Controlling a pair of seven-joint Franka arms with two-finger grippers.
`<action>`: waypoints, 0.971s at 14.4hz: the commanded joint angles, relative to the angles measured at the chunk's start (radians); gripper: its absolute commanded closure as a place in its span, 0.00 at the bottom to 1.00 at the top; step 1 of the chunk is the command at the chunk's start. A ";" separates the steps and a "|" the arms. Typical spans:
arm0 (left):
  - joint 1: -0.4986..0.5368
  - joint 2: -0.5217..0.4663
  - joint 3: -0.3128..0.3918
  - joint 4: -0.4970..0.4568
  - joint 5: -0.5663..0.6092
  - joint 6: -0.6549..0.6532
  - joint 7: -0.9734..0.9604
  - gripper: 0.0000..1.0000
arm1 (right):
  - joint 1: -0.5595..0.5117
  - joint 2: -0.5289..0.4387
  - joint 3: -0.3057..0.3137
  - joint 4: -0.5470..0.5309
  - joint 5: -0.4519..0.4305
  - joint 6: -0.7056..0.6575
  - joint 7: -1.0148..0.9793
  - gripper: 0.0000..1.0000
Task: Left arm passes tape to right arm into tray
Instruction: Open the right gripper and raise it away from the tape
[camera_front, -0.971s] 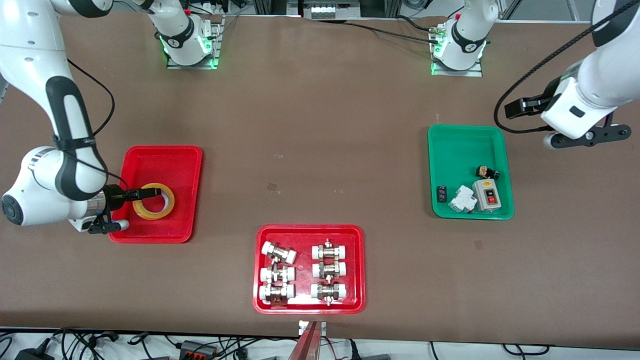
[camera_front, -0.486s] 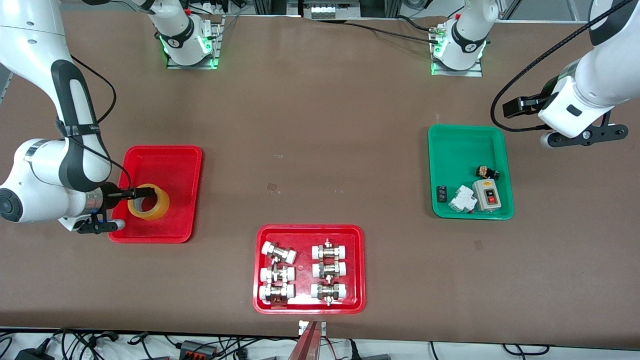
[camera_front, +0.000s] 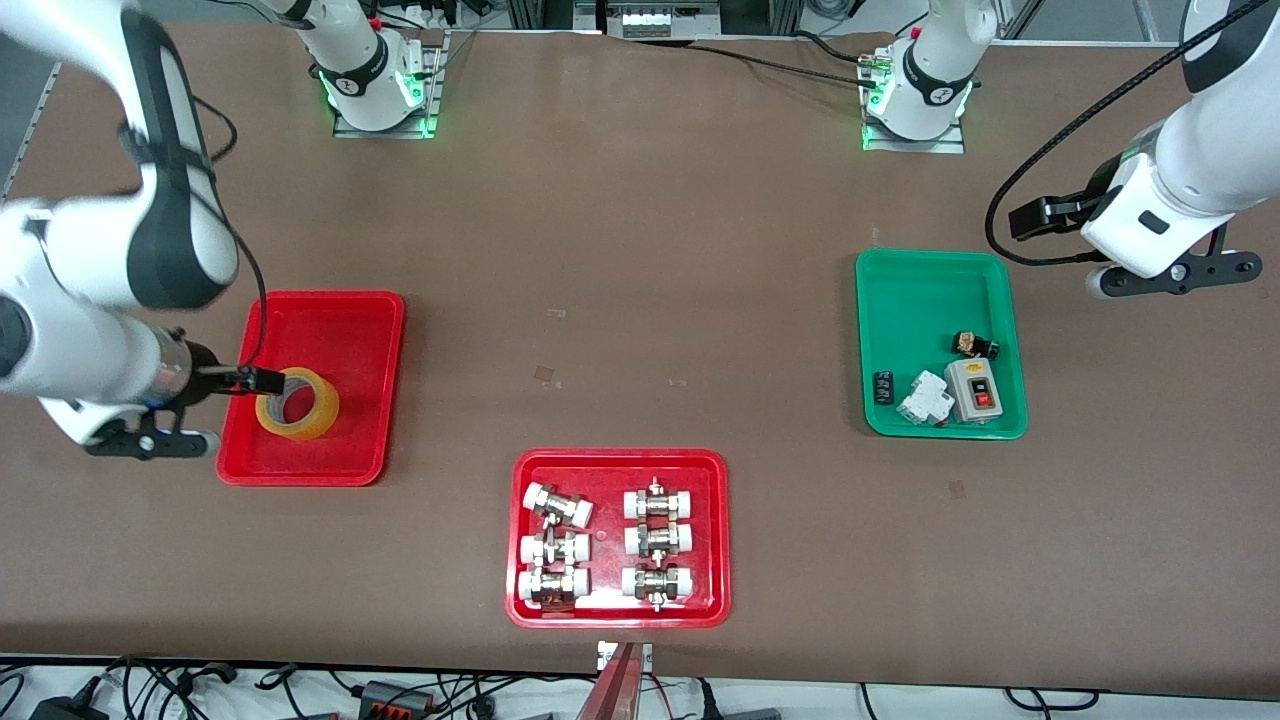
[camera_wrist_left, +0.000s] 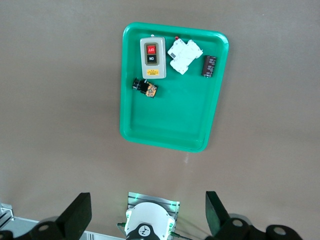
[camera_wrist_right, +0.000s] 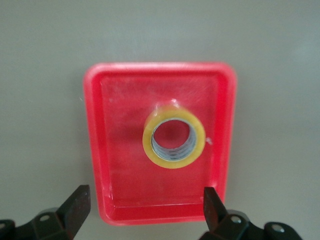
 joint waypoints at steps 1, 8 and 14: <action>-0.096 -0.044 0.124 -0.047 -0.030 0.027 0.029 0.00 | -0.042 -0.044 -0.011 0.080 -0.015 -0.080 0.002 0.00; -0.091 -0.012 0.118 -0.004 -0.046 0.058 0.087 0.00 | -0.077 -0.102 -0.009 0.192 0.065 -0.176 0.000 0.00; -0.050 -0.012 0.121 -0.021 -0.050 0.142 0.345 0.00 | -0.090 -0.113 -0.008 0.189 0.051 -0.073 -0.136 0.00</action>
